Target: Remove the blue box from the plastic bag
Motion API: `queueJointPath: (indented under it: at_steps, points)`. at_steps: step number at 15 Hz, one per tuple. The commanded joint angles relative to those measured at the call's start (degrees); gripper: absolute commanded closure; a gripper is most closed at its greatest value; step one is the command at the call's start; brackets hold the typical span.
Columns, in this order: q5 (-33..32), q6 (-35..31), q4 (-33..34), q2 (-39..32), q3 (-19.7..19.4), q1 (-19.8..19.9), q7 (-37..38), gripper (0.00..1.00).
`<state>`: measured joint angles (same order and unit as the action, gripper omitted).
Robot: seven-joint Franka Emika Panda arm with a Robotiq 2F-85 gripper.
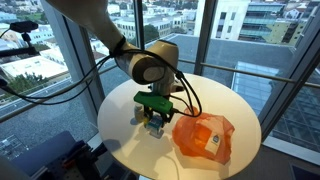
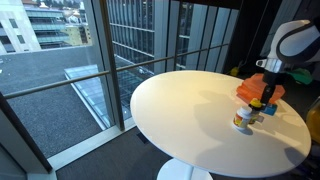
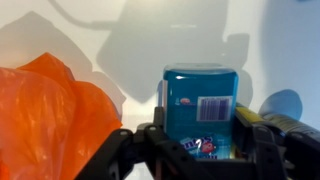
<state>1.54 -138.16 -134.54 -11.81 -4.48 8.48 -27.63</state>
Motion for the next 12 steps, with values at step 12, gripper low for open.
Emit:
queueJointPath:
  at_steps: [12]
  points:
    - [4.72,-4.51,2.36,-2.86,1.38,2.80,-4.41,0.61]
